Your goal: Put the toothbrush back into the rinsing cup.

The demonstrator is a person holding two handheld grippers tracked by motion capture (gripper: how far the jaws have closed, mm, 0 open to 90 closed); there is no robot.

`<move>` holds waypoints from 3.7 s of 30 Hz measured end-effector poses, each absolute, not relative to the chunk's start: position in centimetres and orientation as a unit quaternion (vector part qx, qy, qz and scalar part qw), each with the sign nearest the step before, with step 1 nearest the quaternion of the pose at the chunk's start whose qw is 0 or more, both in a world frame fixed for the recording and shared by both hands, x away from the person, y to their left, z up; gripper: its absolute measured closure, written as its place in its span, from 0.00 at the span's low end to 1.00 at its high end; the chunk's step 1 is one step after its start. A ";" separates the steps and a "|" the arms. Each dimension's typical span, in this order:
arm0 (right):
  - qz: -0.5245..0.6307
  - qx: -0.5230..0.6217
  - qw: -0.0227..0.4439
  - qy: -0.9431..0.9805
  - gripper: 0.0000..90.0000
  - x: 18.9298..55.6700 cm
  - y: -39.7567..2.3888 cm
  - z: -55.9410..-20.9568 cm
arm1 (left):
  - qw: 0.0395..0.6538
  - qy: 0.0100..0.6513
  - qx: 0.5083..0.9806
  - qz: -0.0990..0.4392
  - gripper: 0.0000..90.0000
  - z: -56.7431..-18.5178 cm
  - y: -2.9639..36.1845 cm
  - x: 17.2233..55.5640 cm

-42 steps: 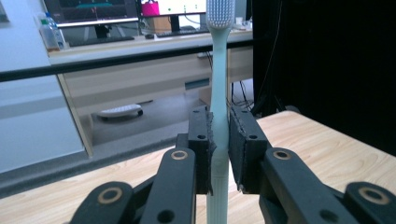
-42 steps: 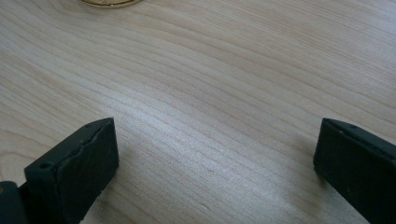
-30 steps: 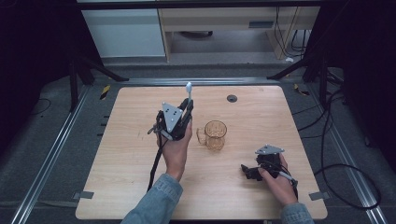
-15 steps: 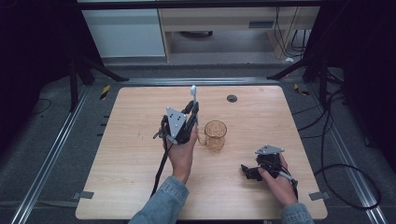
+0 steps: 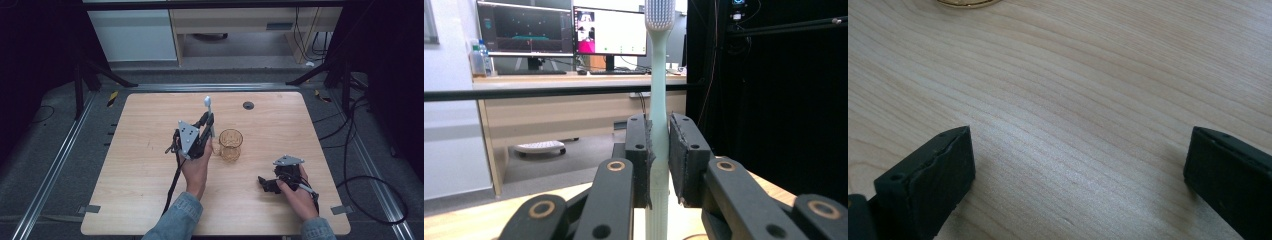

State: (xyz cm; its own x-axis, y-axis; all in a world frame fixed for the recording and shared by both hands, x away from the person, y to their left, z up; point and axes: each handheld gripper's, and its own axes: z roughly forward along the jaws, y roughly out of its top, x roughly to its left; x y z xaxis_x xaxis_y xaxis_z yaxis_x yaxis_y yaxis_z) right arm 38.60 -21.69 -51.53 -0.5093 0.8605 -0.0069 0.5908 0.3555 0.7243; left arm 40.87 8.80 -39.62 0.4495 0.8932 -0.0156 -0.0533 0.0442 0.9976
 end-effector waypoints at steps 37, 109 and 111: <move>0.341 0.452 0.198 0.800 0.00 38.6 -21.7 -51.5 | 0.623 0.356 0.583 0.380 0.88 -42.2 7.8 41.6; 0.341 0.453 0.198 0.800 0.00 38.6 -21.7 -51.5 | 0.581 0.383 0.622 0.358 0.87 -46.7 8.0 42.3; 0.341 0.453 0.198 0.800 0.00 38.6 -21.7 -51.5 | 0.579 0.383 0.624 0.358 0.87 -46.8 8.0 42.3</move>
